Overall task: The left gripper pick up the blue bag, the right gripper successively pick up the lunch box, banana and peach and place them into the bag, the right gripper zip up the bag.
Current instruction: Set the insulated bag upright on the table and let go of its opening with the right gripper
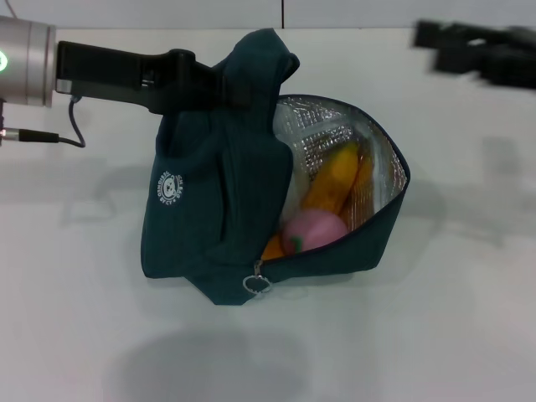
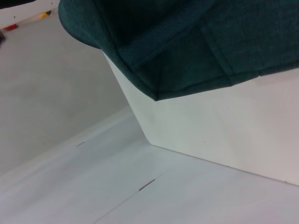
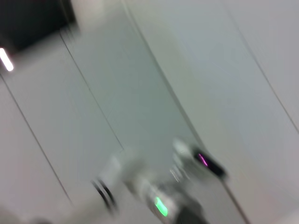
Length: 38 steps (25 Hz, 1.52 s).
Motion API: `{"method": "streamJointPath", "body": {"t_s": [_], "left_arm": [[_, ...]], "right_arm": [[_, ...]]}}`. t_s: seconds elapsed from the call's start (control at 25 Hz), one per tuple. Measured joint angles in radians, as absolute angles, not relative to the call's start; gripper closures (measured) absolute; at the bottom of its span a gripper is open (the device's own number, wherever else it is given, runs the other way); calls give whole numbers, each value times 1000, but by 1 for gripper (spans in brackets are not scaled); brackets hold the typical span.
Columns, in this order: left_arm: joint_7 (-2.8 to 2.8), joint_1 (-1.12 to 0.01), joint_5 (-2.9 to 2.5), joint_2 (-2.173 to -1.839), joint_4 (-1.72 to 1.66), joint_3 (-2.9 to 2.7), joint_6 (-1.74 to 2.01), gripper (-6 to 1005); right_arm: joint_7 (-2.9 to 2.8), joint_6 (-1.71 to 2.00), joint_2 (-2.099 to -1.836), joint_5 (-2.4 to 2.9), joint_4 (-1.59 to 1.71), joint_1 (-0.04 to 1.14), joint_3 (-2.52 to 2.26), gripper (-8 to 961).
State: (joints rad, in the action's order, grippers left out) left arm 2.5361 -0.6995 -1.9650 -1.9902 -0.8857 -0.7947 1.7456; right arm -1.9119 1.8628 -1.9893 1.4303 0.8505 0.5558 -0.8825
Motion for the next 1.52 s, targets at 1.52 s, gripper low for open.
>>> {"method": "streamJointPath", "body": {"t_s": [1.52], "left_arm": [[2521,-710,-1965,-1987,-862,-792,1739,957]], "right_arm": [[-1880,1423,-2019,1629,265,593,-869,174]]}}
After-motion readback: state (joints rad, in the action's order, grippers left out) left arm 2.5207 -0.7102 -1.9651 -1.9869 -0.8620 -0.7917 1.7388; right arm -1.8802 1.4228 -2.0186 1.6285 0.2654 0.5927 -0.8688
